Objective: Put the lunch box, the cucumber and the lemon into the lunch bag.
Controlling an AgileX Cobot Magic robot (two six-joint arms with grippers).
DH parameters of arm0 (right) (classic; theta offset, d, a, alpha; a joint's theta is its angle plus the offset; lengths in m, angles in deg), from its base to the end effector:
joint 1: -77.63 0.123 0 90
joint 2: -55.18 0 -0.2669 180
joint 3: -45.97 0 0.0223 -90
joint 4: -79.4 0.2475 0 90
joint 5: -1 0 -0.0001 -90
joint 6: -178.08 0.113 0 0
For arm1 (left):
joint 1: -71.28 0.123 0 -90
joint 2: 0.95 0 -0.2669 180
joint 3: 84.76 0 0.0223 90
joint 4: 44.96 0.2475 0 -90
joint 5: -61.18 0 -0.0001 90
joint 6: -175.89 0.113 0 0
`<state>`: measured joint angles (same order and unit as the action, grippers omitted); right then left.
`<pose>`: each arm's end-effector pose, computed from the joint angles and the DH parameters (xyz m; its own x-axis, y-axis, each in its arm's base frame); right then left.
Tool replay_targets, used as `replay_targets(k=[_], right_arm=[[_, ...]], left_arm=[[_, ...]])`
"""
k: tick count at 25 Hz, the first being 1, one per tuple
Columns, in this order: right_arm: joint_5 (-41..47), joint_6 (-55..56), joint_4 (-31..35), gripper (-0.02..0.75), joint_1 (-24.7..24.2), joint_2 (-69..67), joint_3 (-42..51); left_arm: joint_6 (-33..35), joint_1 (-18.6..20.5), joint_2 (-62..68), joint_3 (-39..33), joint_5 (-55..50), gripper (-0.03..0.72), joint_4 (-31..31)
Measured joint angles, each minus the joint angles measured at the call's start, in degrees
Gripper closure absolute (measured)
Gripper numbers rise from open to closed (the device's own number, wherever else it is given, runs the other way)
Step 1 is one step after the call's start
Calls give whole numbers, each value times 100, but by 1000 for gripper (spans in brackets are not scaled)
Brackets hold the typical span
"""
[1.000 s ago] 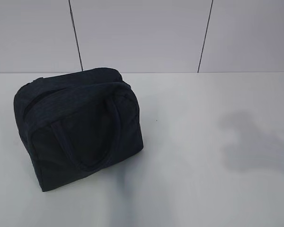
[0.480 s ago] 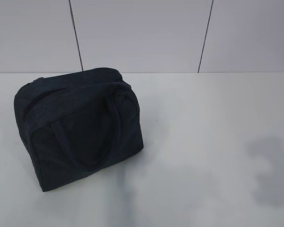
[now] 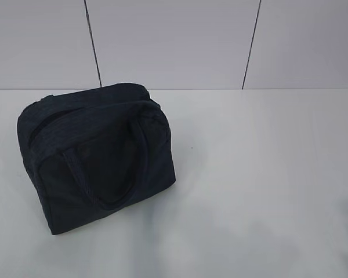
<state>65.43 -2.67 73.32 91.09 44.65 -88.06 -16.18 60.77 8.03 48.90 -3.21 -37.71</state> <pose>0.0300 -0.0039 0.2693 -0.4882 -0.1772 -0.8545 -0.1810 0.9784 -0.0995 0.0268 0.0081 0.2684 -0.4918 -0.0655 -0.8683 0.0077 0.9968 -0.0795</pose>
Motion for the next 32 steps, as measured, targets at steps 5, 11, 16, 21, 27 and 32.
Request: replay_targets(k=[5,11,16,21,27,32], right_arm=[[118,266,-127,296,0,314,179],[118,305,-154,297,0,314,193],[118,317,-154,298,0,314,193],[118,317,-154,298,0,314,193],[118,317,-154,298,0,314,193],[118,317,-154,298,0,314,193]], left_arm=[[-4,0,0,-10,0,314,106],[70,0,0,-10,0,316,51],[214,0,0,-10,0,316,-74],[289,0,0,-10,0,316,-372],[355,0,0,-10,11,318,-438],[355,0,0,-10,11,319,-438]])
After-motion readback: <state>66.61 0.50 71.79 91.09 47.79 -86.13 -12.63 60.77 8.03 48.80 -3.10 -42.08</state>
